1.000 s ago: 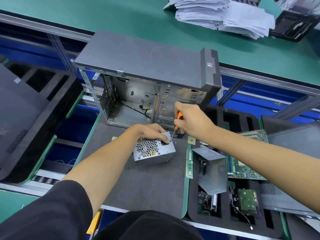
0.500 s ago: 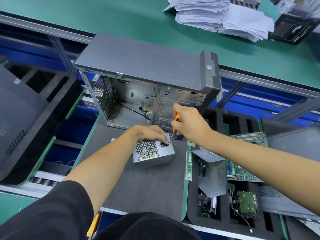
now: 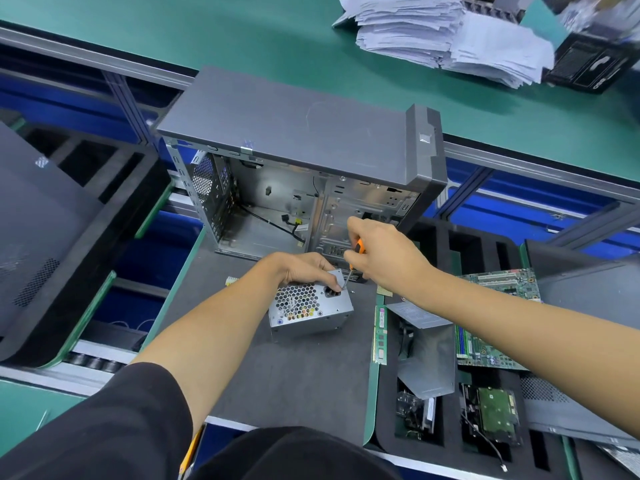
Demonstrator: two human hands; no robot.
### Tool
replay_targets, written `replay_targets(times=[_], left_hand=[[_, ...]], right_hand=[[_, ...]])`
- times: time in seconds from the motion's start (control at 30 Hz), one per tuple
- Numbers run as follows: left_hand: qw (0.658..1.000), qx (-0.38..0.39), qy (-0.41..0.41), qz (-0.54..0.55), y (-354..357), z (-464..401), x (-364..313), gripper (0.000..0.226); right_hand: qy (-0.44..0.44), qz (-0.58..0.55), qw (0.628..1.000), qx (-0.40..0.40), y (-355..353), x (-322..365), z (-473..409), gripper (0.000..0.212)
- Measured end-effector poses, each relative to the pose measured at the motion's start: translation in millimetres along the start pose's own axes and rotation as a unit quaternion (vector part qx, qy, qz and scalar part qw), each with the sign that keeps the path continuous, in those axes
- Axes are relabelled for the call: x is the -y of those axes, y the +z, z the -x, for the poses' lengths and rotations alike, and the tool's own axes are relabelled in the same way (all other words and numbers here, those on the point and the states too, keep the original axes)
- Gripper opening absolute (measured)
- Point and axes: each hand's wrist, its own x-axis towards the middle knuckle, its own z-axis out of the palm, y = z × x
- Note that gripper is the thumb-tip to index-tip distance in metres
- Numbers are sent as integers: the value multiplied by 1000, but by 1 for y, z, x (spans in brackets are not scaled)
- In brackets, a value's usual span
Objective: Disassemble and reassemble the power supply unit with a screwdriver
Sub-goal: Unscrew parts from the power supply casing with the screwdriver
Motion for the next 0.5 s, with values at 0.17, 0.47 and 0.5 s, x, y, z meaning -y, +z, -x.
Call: replay_targets(times=[0.17, 0.47, 0.5], left_hand=[[1000, -3, -19, 3, -1, 0, -1, 22], [1000, 1, -25, -10, -2, -1, -1, 29], [1000, 0, -24, -12, -2, -1, -1, 28]], right_hand=[[-46, -4, 998, 42, -8, -1, -6, 18], [20, -29, 999, -4, 3, -6, -8, 9], [13, -8, 1000, -6, 5, -6, -8, 10]])
